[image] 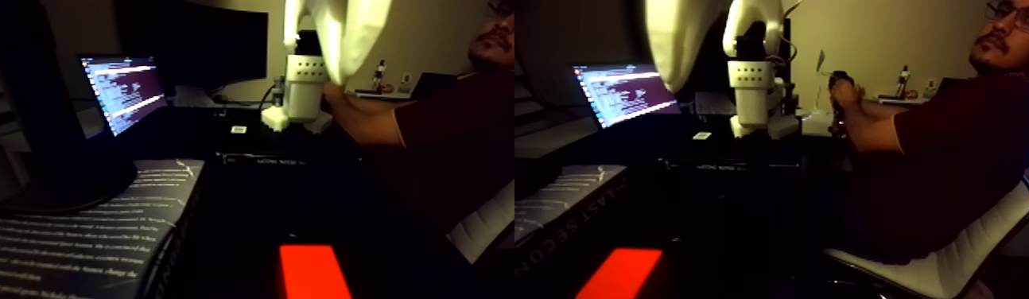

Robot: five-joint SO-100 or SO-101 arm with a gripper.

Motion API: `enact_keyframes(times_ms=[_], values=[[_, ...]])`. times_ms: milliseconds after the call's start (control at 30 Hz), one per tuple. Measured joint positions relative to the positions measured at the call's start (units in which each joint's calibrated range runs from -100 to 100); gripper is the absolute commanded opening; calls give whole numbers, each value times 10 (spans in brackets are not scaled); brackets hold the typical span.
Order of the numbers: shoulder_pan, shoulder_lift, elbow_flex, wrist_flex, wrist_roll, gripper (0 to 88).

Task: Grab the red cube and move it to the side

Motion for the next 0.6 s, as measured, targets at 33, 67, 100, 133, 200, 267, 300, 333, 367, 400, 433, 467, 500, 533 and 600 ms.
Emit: enact_keyframes(times_ms=[33,67,100,133,200,267,300,333,367,400,433,467,500,533,600], values=[[1,20,-23,7,0,56],[2,41,-44,16,0,65],[2,64,-68,25,0,71],[2,86,-90,36,0,79],[2,129,-132,60,0,79],[2,168,-166,73,0,79],[4,188,-180,78,0,80],[8,208,-191,80,0,82],[12,226,-201,80,0,93],[17,244,-210,80,0,117],[21,262,-217,80,0,148],[25,279,-225,80,0,183],[28,294,-233,80,-1,207],[31,307,-240,80,-1,228],[36,326,-250,81,-1,266]])
